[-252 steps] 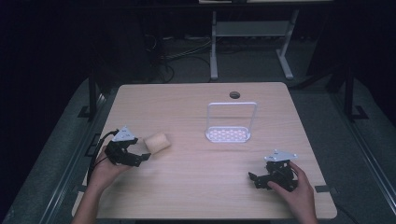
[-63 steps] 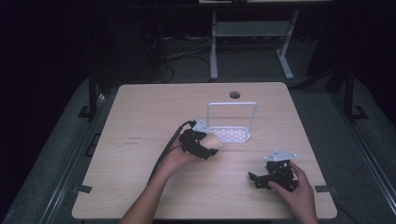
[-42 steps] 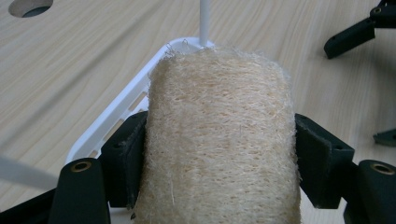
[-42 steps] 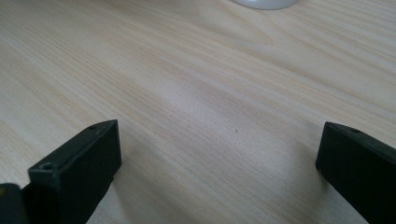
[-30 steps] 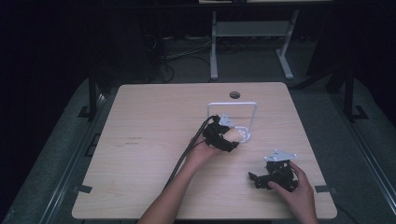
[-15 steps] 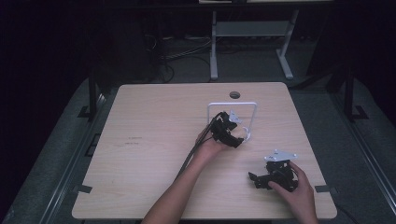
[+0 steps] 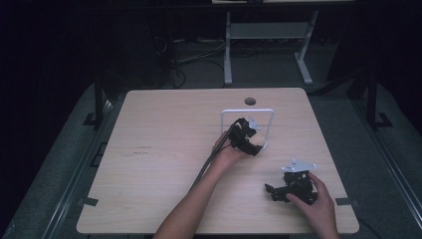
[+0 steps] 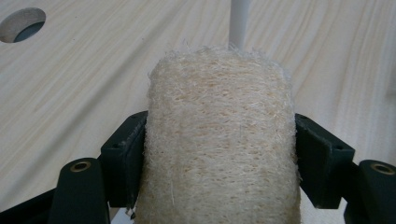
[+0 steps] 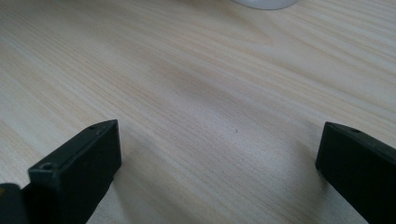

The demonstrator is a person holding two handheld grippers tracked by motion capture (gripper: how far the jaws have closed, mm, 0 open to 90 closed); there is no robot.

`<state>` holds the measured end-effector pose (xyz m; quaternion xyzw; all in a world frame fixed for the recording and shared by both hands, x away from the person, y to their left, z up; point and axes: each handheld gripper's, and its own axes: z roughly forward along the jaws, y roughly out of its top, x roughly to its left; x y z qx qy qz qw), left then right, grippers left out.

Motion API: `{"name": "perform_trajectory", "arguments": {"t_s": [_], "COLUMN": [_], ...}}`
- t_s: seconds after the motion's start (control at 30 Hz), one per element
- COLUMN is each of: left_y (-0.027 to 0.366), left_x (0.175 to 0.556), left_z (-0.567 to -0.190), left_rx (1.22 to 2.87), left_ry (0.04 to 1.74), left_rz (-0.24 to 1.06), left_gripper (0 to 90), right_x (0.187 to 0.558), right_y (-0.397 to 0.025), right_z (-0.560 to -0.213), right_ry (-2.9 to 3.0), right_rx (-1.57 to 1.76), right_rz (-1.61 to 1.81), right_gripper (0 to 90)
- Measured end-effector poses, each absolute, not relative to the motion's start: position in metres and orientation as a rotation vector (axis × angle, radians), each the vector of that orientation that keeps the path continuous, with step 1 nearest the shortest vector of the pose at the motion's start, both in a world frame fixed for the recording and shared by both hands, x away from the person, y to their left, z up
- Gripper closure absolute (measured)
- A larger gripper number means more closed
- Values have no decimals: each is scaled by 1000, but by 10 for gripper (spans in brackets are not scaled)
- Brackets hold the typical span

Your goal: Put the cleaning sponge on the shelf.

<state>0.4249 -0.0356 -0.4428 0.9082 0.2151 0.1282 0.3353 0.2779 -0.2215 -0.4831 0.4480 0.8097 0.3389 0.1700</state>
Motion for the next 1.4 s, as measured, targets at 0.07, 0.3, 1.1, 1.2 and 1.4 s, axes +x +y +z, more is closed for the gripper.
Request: {"name": "perform_trajectory", "arguments": {"t_s": [0.07, 0.3, 1.1, 1.2, 1.4], "left_y": [-36, -35, -29, -26, -20], "left_x": [426, 429, 428, 427, 420], "left_z": [-444, -448, -441, -438, -434], "left_rx": [2378, 2383, 2330, 2319, 2287], "left_ry": [567, 577, 619, 623, 627], "left_rz": [323, 314, 320, 312, 302], "left_gripper": [276, 274, 233, 233, 234], "right_x": [278, 278, 278, 278, 278], "right_y": [-222, -222, -221, -222, -222], "right_z": [-483, -483, -483, -483, -483], "right_ry": [2300, 2300, 2300, 2300, 2301], "right_rx": [1273, 1271, 1275, 1273, 1271], "right_rz": [963, 961, 965, 963, 958], "right_gripper": [0, 0, 0, 0, 0]}}
